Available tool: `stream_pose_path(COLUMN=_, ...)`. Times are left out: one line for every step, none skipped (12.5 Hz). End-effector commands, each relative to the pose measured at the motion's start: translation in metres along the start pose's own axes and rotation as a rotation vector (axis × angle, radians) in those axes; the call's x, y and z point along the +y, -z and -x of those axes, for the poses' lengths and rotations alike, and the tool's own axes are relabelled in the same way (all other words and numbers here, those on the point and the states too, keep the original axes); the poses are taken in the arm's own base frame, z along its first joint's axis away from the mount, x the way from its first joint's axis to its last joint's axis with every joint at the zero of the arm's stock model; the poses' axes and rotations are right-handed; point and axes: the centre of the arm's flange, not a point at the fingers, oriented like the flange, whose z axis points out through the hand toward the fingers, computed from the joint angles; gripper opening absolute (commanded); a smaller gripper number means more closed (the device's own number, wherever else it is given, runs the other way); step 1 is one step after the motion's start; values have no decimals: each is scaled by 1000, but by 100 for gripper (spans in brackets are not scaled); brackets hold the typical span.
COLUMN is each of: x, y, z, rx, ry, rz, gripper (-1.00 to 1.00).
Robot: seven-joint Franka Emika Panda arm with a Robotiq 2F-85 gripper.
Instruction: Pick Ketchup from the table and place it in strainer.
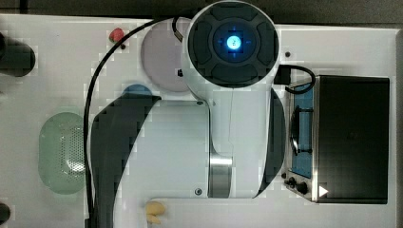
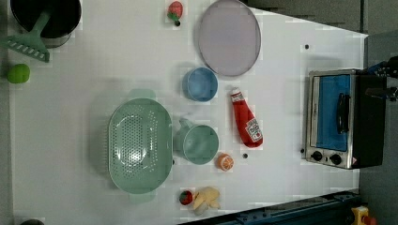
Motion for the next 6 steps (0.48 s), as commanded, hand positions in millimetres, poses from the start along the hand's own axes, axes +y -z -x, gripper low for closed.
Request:
stream_pose_path(x=54, y=22, z=25, rx=-66, ry=-79, rz=38, gripper=59)
stream_pose_path(x=54, y=13, z=27, rx=-79, ry=-77, rz=51, gripper=81)
stream_pose_path(x=53, y=1, z=29, rx=-92, ry=-65, rz=63, gripper=100)
stream_pose_path(x=51, y=-12, z=32, rx=-101, ry=-34, rz=71, gripper=100)
stream_pose_path(x=48, y=-26, z=35, rx=-109, ry=10, rz=78, gripper=100)
stream_pose_path(x=45, y=-42, z=39, rx=-121, ry=61, rz=86, gripper=100)
